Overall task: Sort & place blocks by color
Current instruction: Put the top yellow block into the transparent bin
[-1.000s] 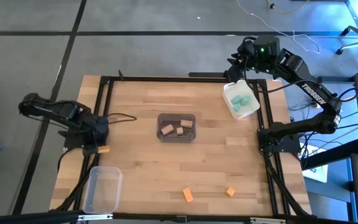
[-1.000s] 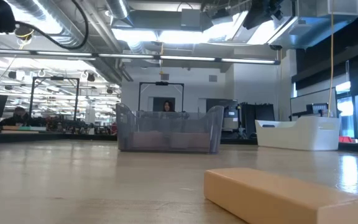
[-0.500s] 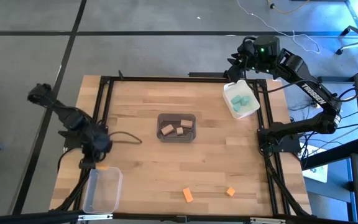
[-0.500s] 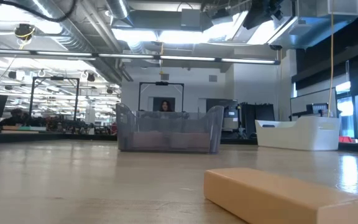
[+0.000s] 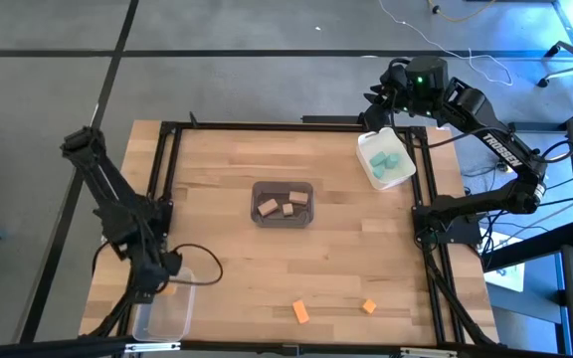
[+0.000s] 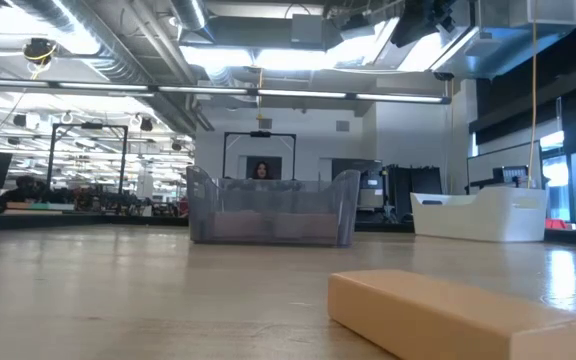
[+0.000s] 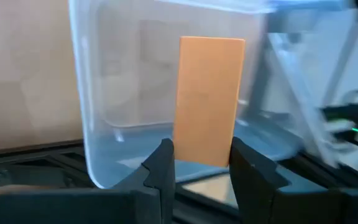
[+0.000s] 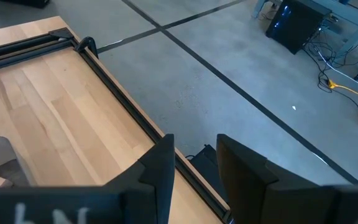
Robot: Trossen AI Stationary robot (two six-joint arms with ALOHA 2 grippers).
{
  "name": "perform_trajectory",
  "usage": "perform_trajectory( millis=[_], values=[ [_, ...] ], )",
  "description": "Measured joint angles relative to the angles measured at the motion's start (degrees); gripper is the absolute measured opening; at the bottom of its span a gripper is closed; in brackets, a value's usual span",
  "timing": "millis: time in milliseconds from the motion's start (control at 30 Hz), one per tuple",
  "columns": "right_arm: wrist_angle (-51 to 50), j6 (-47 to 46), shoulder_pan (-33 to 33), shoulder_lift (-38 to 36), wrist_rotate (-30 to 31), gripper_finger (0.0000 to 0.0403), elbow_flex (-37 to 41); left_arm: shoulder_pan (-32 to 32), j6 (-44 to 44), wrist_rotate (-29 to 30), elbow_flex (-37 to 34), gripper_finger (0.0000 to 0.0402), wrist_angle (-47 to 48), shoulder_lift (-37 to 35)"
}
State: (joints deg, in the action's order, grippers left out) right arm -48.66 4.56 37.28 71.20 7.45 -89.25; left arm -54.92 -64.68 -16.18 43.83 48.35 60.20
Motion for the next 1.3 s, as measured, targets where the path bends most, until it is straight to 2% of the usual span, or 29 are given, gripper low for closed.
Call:
perform_trajectory(
  millis=[300,567,767,1033,1167,1300],
  values=[
    [0.0,0.0,0.0,0.0,0.0,0.0120,0.0,-3.2,-1.7,3.9,0.0,0.0112,-0.2,12.2],
    [0.0,0.0,0.0,0.0,0.0,0.0120,0.0,-3.3,-1.7,5.5,0.0,0.0126,-1.2,17.9],
    [0.0,-0.2,0.0,0.0,0.0,0.0120,0.0,-3.3,-1.6,5.7,0.0,0.0133,-2.4,19.5],
    [-0.6,-1.1,0.0,0.0,0.0,0.0120,0.0,-3.2,-2.8,11.8,0.0,0.0136,-4.7,18.8],
    [-0.6,-1.2,0.0,0.0,0.0,0.0120,0.0,-3.2,-2.9,10.1,0.0,0.0136,-4.5,18.8],
    [-0.6,-1.2,0.0,0.0,0.0,0.0120,0.0,-3.5,-5.3,10.7,0.0,0.0137,-4.5,18.8]
  ],
)
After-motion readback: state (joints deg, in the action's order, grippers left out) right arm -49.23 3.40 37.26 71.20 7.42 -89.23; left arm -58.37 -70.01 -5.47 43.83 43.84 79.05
